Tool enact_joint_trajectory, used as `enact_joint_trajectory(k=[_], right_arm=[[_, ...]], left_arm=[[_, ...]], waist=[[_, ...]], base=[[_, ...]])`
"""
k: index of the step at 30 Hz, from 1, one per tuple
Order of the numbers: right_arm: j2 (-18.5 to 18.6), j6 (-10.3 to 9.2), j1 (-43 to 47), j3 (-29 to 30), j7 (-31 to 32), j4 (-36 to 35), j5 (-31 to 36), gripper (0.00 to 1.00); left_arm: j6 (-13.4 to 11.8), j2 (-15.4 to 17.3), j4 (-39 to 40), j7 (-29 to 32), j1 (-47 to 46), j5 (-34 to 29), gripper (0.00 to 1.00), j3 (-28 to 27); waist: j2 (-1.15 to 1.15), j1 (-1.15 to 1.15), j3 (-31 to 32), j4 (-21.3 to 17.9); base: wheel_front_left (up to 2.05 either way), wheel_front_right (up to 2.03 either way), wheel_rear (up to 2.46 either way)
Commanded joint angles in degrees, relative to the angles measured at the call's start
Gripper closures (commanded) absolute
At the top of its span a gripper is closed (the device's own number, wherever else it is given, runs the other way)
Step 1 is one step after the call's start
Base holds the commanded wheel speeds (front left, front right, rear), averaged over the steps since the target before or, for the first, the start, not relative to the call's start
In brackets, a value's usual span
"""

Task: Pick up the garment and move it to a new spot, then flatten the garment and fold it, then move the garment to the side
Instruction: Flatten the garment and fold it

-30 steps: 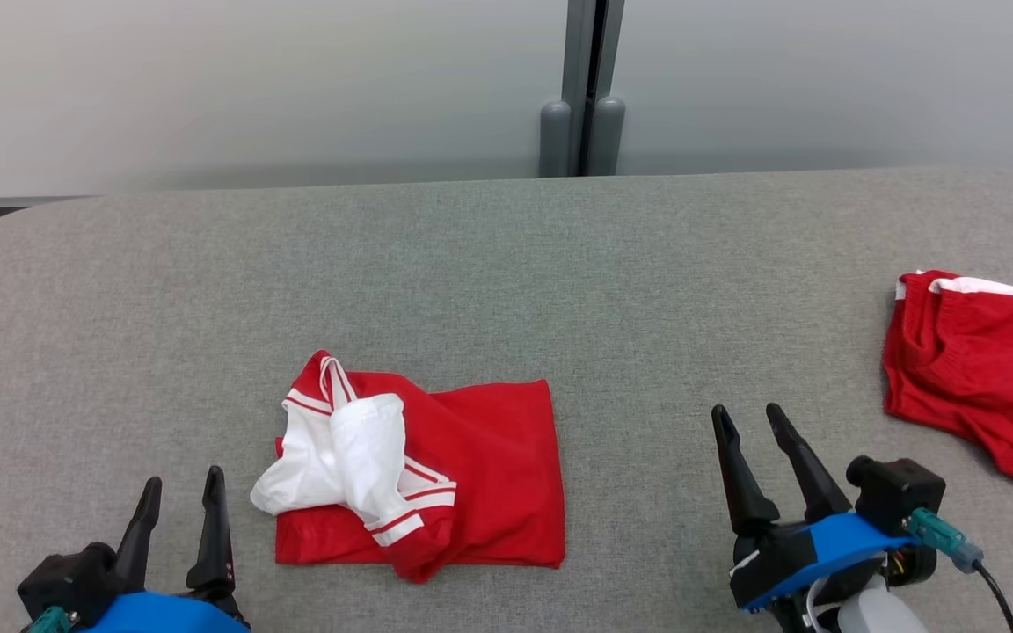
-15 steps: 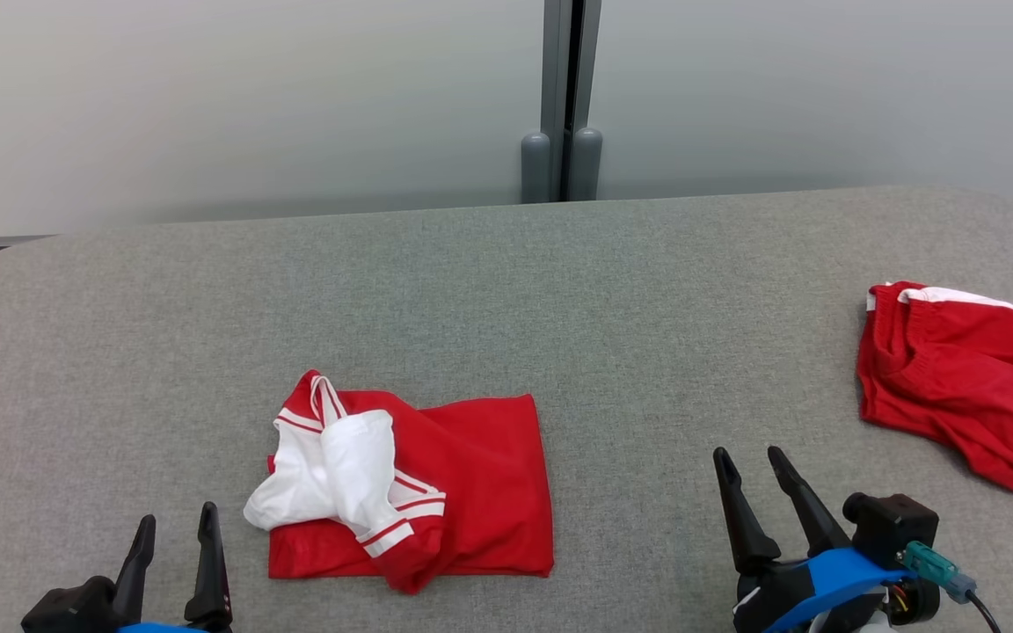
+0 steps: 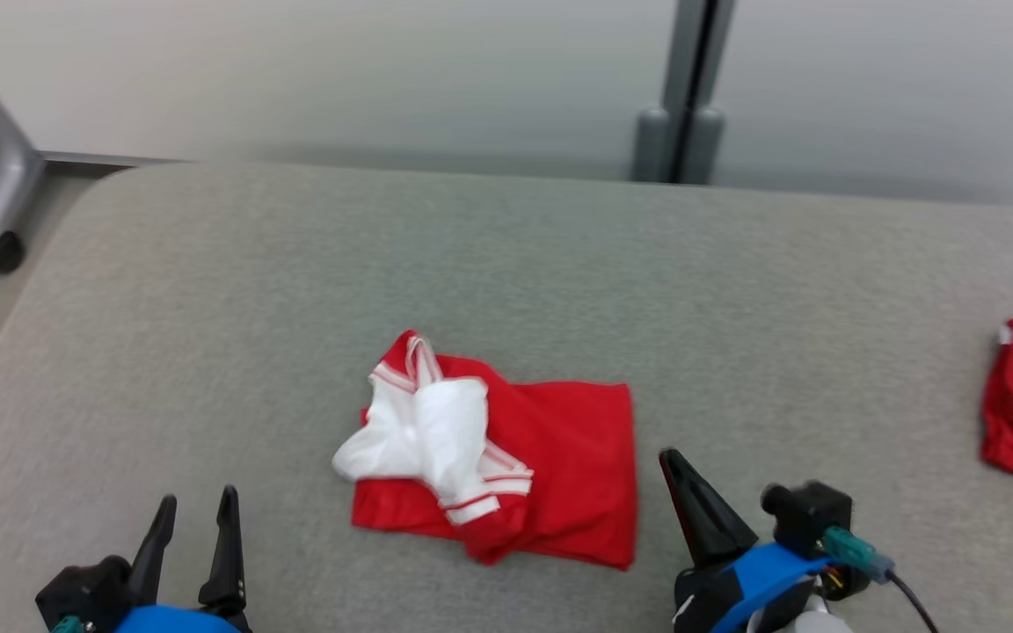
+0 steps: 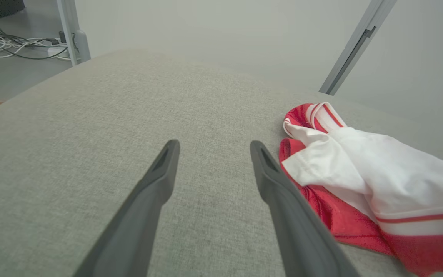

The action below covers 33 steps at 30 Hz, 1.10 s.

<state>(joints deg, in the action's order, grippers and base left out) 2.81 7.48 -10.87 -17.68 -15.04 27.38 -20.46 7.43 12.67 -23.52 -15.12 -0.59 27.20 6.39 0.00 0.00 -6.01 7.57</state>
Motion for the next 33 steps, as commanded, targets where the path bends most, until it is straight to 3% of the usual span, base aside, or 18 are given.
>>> enact_joint_trajectory(k=[1, 11, 16, 26, 29, 33], right_arm=[[0.2, 0.02, -1.1, -0.5, -0.2, 0.5, 0.1, 1.0], [0.3, 0.02, -7.2, -8.1, -0.2, 7.9, 2.9, 1.0], [0.3, 0.02, -10.3, -13.3, -0.2, 10.0, 0.8, 1.0], [0.3, 0.01, -16.2, -27.4, 0.8, 10.7, -6.2, 1.0], [0.4, 0.02, -17.3, -27.6, 0.2, 10.8, -8.3, 1.0], [0.2, 0.02, -17.4, -23.3, -0.2, 10.0, -7.6, 1.0]], left_arm=[[0.1, 0.5, 0.0, 0.0, -1.1, 0.3, 0.0, 0.2], [0.1, 1.5, -1.3, 0.0, -2.8, 3.3, 0.0, 1.9], [0.1, 1.5, -1.7, 0.0, -3.7, 4.4, 0.0, 2.7], [0.1, 1.2, -1.8, 0.0, -4.2, 5.2, 0.0, 4.2], [0.1, 1.2, -1.4, 0.0, -3.7, 5.1, 0.0, 3.8], [0.1, 1.4, -0.9, 0.0, -3.0, 4.6, 0.0, 2.9]], waist=[[0.0, 0.0, -2.1, 2.8], [0.0, 0.0, -3.5, 12.4], [0.0, 0.0, -4.0, 15.3], [0.0, 0.0, -3.6, 16.9], [0.0, 0.0, -3.5, 15.9], [0.0, 0.0, -3.0, 13.8]], base=[[0.0, 0.0, 0.0], [0.0, 0.0, 0.0], [0.0, 0.0, 0.0], [0.0, 0.0, 0.0], [0.0, 0.0, 0.0], [0.0, 0.0, 0.0]])
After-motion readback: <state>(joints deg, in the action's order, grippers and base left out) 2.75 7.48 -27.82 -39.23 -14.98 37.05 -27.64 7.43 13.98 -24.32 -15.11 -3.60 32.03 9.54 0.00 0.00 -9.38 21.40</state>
